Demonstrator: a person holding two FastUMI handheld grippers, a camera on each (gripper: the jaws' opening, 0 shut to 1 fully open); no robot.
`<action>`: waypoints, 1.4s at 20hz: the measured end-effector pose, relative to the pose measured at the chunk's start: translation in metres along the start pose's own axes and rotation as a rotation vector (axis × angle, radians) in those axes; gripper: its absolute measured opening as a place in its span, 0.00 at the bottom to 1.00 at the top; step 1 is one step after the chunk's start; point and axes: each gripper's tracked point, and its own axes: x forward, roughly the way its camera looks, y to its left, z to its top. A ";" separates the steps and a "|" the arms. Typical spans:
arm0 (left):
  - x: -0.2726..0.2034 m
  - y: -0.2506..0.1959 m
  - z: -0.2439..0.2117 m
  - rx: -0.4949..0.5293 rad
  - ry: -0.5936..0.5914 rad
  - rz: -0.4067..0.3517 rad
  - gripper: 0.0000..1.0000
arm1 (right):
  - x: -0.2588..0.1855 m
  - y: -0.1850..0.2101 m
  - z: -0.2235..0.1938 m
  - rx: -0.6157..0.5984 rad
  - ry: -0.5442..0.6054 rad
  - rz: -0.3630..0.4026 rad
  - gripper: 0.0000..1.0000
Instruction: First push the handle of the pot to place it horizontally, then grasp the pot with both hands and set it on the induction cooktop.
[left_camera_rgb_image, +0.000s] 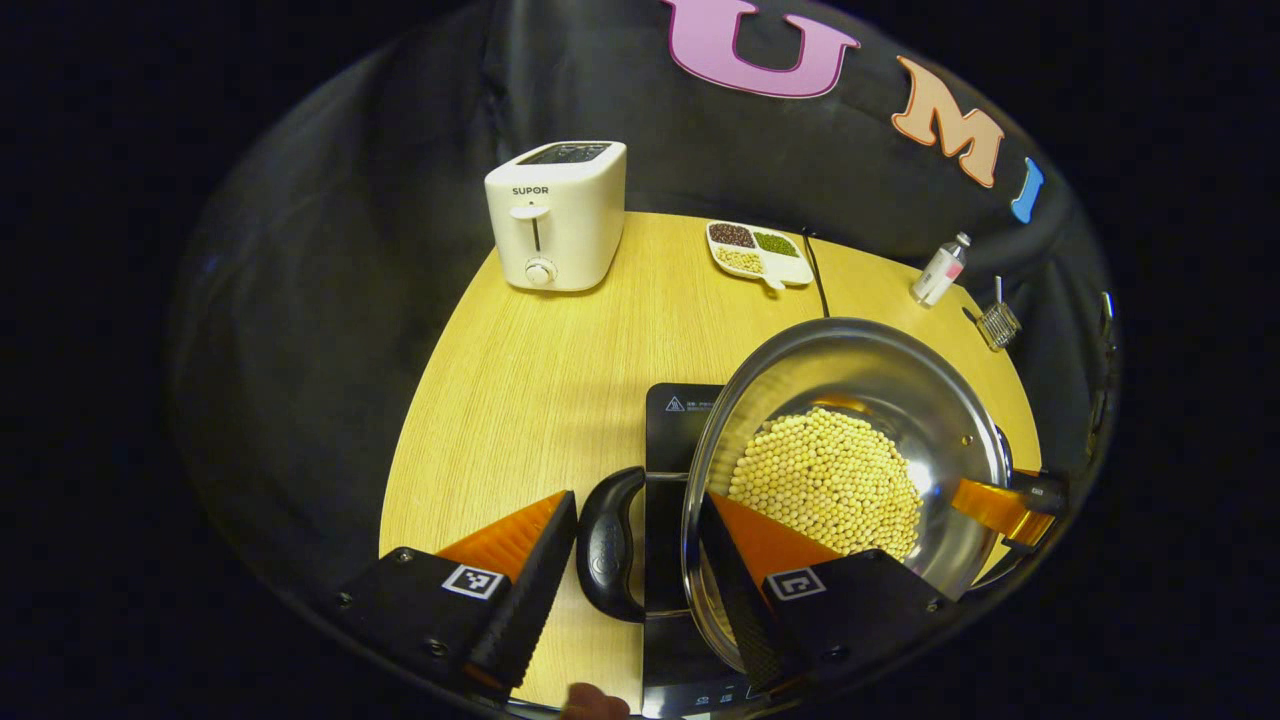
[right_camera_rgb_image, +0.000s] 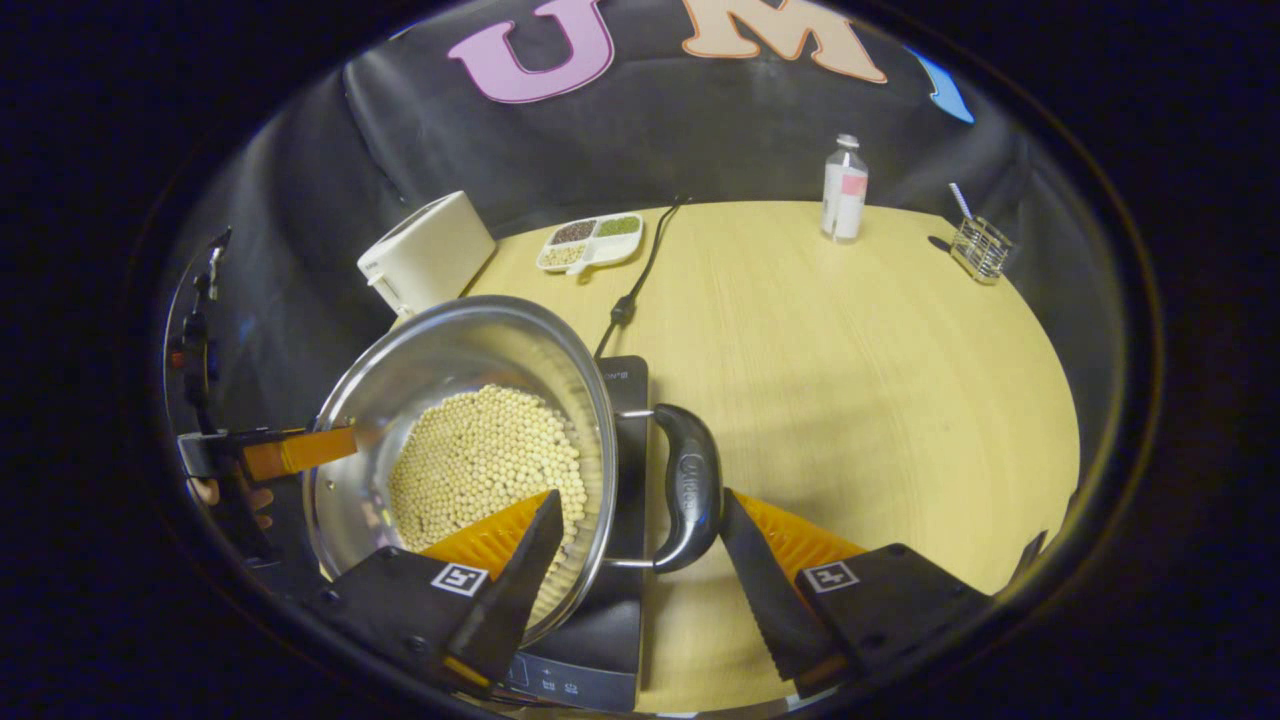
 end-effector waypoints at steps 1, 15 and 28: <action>-0.002 0.000 -0.001 -0.007 -0.001 0.000 0.81 | -0.002 0.001 0.001 -0.007 -0.009 0.002 0.98; -0.052 -0.012 0.029 0.017 -0.208 0.030 0.81 | -0.039 -0.007 0.010 -0.029 -0.139 0.024 0.94; -0.156 -0.085 0.126 0.089 -0.604 0.020 0.83 | -0.127 -0.074 0.107 -0.103 -0.454 -0.105 0.94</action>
